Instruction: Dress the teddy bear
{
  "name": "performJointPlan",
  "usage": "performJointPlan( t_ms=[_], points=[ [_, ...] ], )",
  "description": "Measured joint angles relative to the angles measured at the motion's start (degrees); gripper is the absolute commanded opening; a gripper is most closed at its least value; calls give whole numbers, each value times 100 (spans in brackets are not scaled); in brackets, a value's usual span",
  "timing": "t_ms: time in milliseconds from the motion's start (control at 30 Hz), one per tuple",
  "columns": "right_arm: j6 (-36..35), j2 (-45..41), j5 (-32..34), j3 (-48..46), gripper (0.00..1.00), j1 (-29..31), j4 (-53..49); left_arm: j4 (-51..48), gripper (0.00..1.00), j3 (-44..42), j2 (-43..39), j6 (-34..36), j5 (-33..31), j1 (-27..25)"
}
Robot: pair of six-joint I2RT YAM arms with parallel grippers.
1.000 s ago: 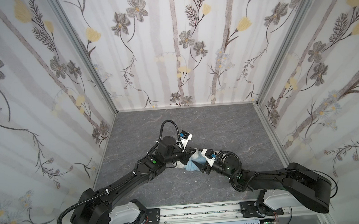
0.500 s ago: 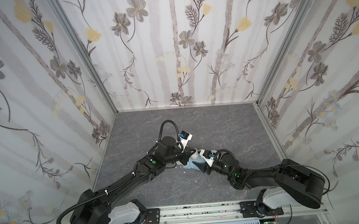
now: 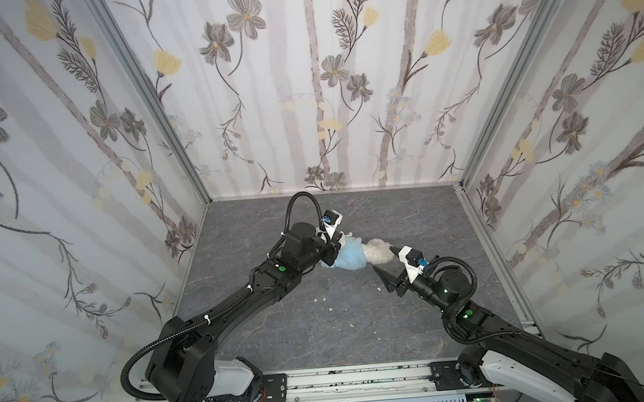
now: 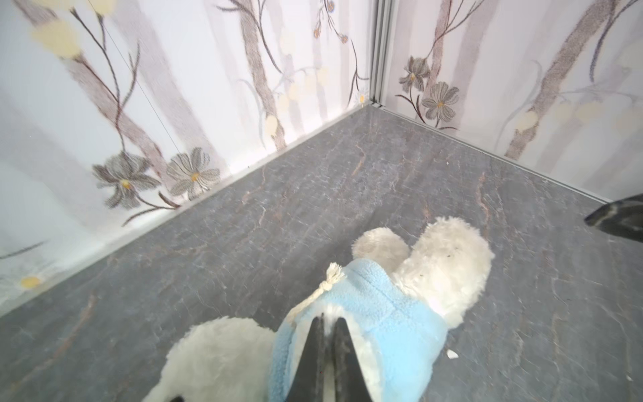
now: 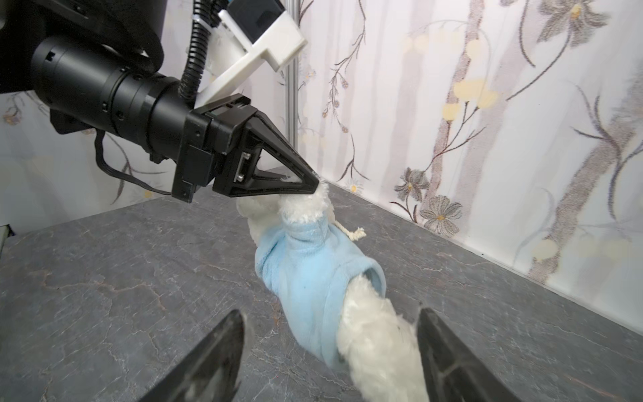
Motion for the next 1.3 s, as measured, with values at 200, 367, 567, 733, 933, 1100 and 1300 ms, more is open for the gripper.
performJointPlan(
  t_ms=[200, 367, 567, 733, 933, 1100, 1300],
  points=[
    [328, -107, 407, 31, 78, -236, -527, 195, 27, -1102, 9, -153, 282, -188],
    [597, 90, 551, 94, 75, -243, -756, 15, 52, -2131, -640, -728, 942, -505],
    [922, 879, 409, 496, 72, 144, -763, 133, 74, -2337, -2041, -1488, 1029, -354],
    [1119, 2068, 190, 1187, 56, 597, -675, 79, 74, -2109, -2203, -2258, 90, 160],
    [1600, 3571, -31, 1641, 38, 807, -518, -459, 86, -1945, -1735, -3272, -682, 1032],
    [1926, 4194, -133, 1493, 28, 883, -426, -651, 93, -2146, -1163, -3654, -479, 1147],
    [2061, 4175, -374, 990, 28, 1196, -341, -614, 90, -2507, -710, -3934, -382, 1040]
  ],
)
